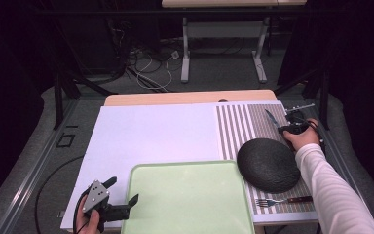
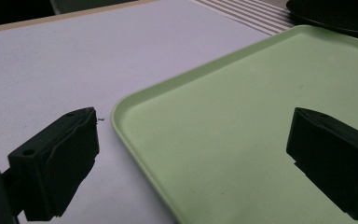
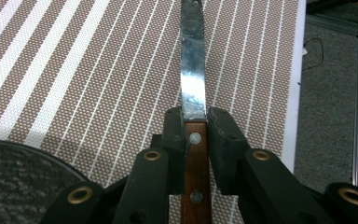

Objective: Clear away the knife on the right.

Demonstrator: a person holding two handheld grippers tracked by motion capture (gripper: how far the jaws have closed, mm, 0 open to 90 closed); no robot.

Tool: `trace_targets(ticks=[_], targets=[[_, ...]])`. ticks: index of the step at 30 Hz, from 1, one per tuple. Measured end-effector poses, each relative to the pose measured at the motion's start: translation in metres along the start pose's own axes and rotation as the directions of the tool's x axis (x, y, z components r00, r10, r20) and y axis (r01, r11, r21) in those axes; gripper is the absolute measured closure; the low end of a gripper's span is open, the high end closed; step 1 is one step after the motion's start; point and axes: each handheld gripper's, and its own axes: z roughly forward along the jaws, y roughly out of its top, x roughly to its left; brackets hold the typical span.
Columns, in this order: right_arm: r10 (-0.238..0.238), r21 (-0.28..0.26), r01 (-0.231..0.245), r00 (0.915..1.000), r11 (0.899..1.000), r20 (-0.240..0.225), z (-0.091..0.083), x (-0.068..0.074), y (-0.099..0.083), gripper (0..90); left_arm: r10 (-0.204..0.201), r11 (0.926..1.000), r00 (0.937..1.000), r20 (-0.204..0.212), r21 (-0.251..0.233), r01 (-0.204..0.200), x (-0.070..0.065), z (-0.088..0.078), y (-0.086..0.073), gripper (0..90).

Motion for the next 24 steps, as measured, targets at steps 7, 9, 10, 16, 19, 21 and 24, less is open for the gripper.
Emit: trace_targets(ticks=[7,9,10,16,19,21,24], targets=[[-0.005,0.002,0.005,0.9998,1.000,-0.020,-0.011,0.002,-0.002,77.2,0.000,1.0000,1.0000,0.000,0.000,0.000,0.000,0.000,0.000,2.8],[-0.007,-0.002,0.006,0.9998,1.000,-0.021,-0.014,0.003,-0.002,77.2,0.001,1.0000,1.0000,0.000,0.000,-0.001,0.000,0.000,0.000,2.8],[-0.012,-0.003,0.012,0.9997,1.000,-0.021,-0.015,0.004,-0.002,77.2,0.000,1.0000,1.0000,0.000,-0.001,0.000,0.000,0.000,0.000,2.8],[-0.021,-0.013,0.021,0.9994,1.000,-0.028,-0.025,0.008,-0.003,77.2,0.004,1.0000,1.0000,-0.004,-0.002,-0.004,0.000,-0.001,0.000,2.8],[-0.030,-0.009,0.030,0.9988,1.000,-0.037,-0.030,0.011,-0.005,77.2,0.004,1.0000,1.0000,-0.004,-0.002,-0.004,0.000,-0.001,0.000,2.7],[-0.029,-0.010,0.028,0.9984,1.000,-0.048,-0.034,0.013,-0.007,77.2,0.006,1.0000,1.0000,-0.005,-0.002,-0.006,0.000,-0.001,0.000,2.8],[-0.033,-0.015,0.033,0.9978,0.999,-0.057,-0.041,0.014,-0.010,77.2,0.004,1.0000,1.0000,-0.002,-0.002,-0.004,0.000,-0.001,0.000,2.8]])
